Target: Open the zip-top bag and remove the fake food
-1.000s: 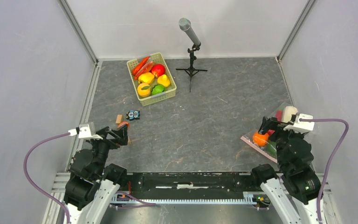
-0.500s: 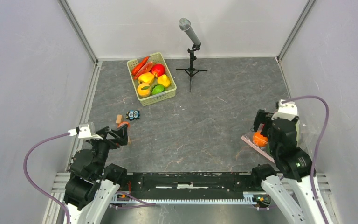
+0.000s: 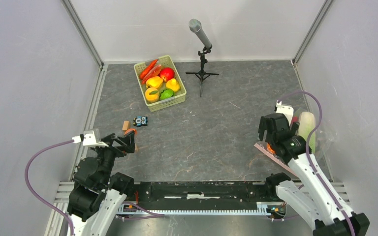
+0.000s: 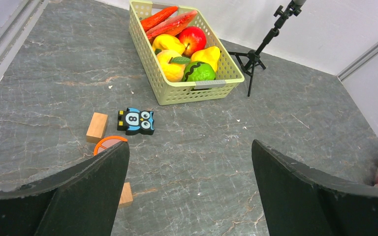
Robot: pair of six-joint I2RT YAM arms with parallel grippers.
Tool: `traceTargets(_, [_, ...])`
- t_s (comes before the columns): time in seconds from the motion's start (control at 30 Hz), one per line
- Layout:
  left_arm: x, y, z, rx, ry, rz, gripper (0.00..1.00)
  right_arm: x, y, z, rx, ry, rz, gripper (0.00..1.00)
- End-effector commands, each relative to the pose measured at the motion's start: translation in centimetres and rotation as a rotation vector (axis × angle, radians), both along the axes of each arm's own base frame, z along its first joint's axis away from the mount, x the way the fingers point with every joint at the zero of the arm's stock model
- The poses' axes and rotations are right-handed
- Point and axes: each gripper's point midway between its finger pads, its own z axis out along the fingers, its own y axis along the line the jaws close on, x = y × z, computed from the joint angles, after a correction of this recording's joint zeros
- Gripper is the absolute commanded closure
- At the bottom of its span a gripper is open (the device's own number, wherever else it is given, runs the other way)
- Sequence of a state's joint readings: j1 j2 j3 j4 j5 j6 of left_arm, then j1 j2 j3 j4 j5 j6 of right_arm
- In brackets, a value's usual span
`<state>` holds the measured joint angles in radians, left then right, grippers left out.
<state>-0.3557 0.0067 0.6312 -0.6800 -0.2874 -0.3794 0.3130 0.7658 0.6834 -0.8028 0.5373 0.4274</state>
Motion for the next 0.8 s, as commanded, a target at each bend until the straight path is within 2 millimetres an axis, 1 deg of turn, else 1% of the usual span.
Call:
traceTargets(0.0, [-0.9, 0.4, 1.4, -0.048, -0.068, 0.009, 0.0, 0.1, -3.7, -0.1, -0.125, -0.048, -0.257, 0.02])
traceTargets(0.07, [-0.9, 0.4, 1.4, -0.048, -0.067, 0.009, 0.0, 0.4, -4.9, -0.5, -0.148, -0.065, -0.331, 0.02])
traceTargets(0.13, [-0.9, 0.4, 1.4, -0.048, -0.068, 0.008, 0.0, 1.2, -5.4, -1.2, -0.122, -0.072, -0.362, 0.02])
traceTargets(0.27, [-0.9, 0.4, 1.4, -0.047, -0.068, 0.01, 0.0, 3.0, -6.0, -1.5, -0.094, -0.091, -0.396, 0.02])
traceTargets(0.33, [-0.9, 0.4, 1.5, -0.048, -0.072, 0.009, 0.0, 3.6, -6.4, -1.8, -0.102, -0.088, -0.415, 0.02])
traceTargets(0.4, [-1.0, 0.4, 1.5, -0.047, -0.072, 0.009, 0.0, 3.8, -6.8, -2.5, -0.109, -0.066, -0.426, 0.02])
traceTargets(0.6, [-1.2, 0.7, 1.6, -0.049, -0.079, 0.017, 0.0, 3.4, -7.3, -5.9, -0.128, 0.03, -0.439, 0.02])
traceTargets(0.67, [-1.2, 0.6, 1.6, -0.049, -0.079, 0.015, 0.0, 3.1, -7.1, -7.2, -0.12, 0.06, -0.427, 0.02])
traceTargets(0.77, [-1.2, 0.6, 1.6, -0.047, -0.079, 0.013, 0.0, 2.7, -6.6, -8.7, -0.1, 0.103, -0.404, 0.05])
